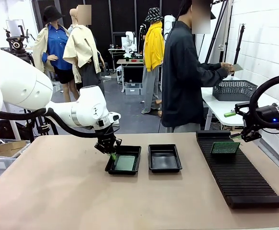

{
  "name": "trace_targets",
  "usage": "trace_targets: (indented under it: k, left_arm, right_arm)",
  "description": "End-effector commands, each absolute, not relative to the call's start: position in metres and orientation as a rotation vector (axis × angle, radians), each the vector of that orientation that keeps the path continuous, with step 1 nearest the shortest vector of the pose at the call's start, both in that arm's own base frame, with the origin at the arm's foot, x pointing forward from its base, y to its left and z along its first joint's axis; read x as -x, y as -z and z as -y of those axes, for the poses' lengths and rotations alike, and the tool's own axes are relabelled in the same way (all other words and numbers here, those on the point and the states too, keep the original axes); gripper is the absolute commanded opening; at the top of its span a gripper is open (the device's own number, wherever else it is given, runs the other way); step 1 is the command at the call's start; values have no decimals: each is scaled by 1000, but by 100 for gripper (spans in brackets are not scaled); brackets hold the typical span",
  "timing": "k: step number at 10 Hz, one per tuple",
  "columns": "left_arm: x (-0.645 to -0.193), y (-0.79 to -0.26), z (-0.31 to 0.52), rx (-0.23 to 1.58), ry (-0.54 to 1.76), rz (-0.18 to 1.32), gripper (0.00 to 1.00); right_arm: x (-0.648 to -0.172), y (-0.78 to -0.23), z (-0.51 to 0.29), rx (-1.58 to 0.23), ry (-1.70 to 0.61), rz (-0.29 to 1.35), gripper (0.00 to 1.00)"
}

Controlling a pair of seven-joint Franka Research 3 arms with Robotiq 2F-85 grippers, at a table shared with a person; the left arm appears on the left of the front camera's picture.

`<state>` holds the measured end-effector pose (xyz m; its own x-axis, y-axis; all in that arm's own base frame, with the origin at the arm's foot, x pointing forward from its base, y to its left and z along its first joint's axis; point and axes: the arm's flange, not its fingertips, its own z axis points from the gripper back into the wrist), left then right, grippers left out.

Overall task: Inspect and transfer BCBs to ESD trays.
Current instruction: Pick up the ESD tray and place it on the left side of the table.

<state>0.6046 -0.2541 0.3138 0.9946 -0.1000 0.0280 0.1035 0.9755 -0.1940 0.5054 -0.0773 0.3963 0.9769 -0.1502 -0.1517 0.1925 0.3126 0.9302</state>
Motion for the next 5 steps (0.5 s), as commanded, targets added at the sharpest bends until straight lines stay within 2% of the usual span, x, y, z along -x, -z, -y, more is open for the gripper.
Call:
trace_targets:
  k: [1,5]
  left_arm:
    - [-605,-313,253,196,113,19,0]
    - [-605,-313,253,196,113,19,0]
  right_arm:
    - [-503,-396,74,-1211,223,-36,100]
    - [-503,-396,74,-1211,223,-36,100]
